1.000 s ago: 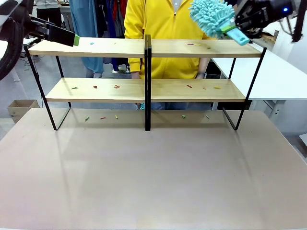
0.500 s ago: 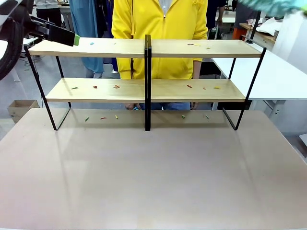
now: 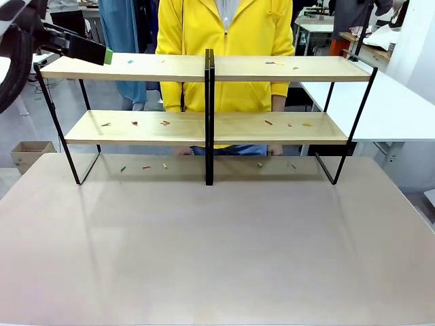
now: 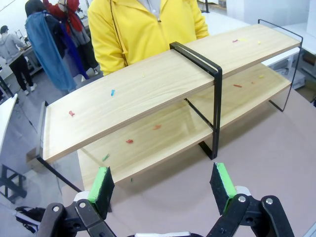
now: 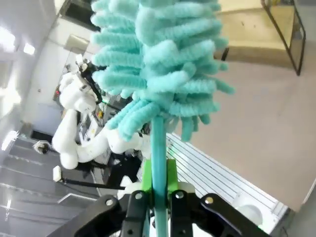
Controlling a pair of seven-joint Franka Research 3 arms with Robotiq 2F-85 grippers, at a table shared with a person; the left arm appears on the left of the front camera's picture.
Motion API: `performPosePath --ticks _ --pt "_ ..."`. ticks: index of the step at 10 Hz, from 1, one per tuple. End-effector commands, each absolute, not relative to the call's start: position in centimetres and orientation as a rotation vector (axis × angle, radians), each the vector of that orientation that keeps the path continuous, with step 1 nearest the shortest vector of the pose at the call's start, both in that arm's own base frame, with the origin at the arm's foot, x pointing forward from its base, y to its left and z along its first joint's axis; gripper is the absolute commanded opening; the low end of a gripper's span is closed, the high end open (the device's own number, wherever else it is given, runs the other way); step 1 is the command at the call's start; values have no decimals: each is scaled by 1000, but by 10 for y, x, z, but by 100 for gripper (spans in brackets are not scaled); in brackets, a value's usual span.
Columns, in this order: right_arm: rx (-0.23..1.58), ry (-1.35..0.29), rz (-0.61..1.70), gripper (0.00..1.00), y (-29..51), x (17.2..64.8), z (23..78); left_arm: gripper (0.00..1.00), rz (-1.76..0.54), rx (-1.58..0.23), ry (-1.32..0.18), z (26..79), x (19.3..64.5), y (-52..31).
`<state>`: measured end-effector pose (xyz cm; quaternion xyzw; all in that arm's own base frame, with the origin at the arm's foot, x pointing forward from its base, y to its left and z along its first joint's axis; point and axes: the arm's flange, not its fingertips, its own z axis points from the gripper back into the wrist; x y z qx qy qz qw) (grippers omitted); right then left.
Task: Clean the shelves.
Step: Pick up the Duster when the human hands it over, then clean a randomly selected level of the Shelf with the Duster.
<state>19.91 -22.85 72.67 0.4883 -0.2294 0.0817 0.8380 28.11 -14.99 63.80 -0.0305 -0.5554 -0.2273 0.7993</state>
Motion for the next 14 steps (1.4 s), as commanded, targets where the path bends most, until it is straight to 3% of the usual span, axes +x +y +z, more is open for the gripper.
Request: performPosePath --ticks 1,2,14 --pt "1043 -572 -59 0 -218 194 687 100 -484 -62 -1192 637 281 -149" --pt "1033 -485 173 0 -228 199 727 100 -484 -62 -1192 637 281 -149" --pt "1033 -485 173 0 -228 199 727 100 -484 -62 -1192 637 281 -149"
